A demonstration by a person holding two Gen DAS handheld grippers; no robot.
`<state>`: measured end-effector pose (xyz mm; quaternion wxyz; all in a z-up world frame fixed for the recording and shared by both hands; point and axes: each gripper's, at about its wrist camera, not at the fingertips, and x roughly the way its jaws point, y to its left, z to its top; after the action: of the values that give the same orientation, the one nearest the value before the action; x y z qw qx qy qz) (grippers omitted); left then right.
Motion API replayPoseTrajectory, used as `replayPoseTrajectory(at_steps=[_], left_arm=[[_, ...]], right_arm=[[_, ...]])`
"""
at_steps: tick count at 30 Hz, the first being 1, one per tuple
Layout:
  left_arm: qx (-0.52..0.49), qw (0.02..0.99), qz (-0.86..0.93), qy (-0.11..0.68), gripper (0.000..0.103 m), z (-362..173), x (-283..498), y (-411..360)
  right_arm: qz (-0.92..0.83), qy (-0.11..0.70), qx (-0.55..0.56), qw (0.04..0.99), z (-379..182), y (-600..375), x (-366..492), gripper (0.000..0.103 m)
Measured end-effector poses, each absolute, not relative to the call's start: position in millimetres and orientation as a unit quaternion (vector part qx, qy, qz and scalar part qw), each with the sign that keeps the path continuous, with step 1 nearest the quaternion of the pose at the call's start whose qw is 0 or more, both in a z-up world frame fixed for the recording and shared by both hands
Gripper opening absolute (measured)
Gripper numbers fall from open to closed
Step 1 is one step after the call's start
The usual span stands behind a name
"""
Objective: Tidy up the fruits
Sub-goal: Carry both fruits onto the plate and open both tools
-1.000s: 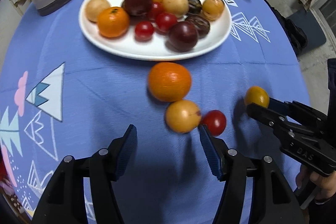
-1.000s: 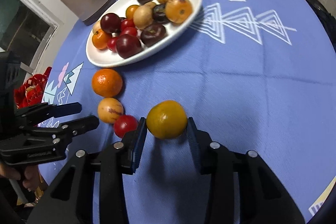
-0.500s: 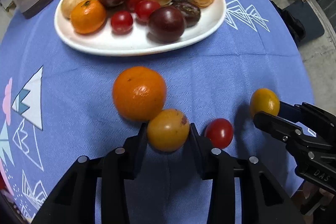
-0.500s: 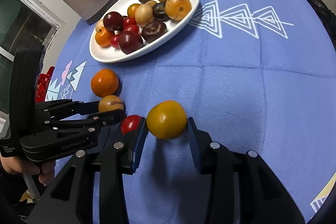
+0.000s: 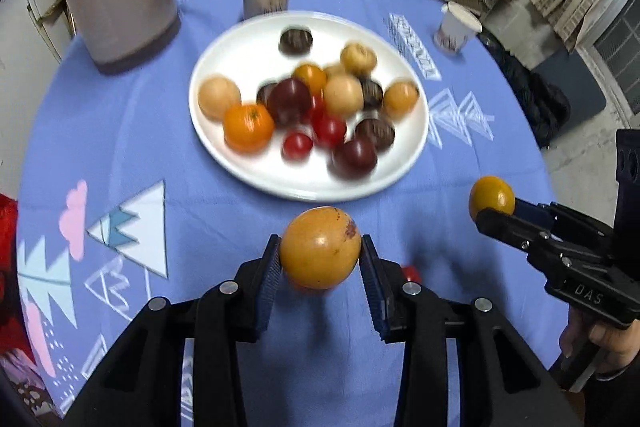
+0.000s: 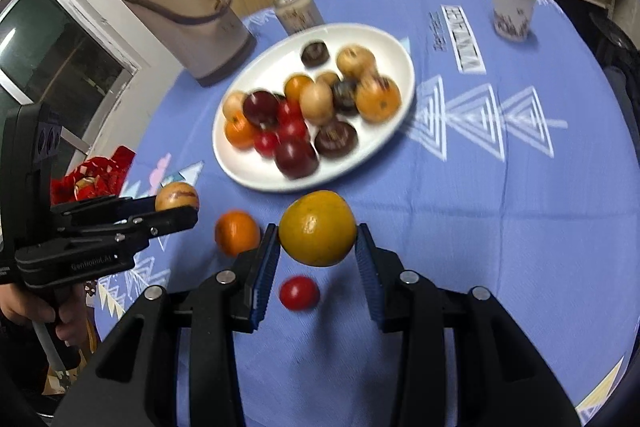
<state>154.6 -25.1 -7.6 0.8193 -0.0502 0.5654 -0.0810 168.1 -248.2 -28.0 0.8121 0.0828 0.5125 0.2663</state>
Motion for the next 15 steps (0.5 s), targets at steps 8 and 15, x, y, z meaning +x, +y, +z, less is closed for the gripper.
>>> replayPoseTrajectory(at_steps=[8, 15], left_arm=[[-0.058, 0.82, -0.069, 0.565, 0.039, -17.6, 195.4, -23.2], [-0.064, 0.812, -0.07, 0.576, 0.039, -38.7, 225.2, -27.9]], right_arm=[[0.276, 0.501, 0.084, 0.816, -24.9, -222.2, 215.1, 0.038], [0.269, 0.516, 0.099, 0.807, -50.6, -207.4, 255.7, 0.038]])
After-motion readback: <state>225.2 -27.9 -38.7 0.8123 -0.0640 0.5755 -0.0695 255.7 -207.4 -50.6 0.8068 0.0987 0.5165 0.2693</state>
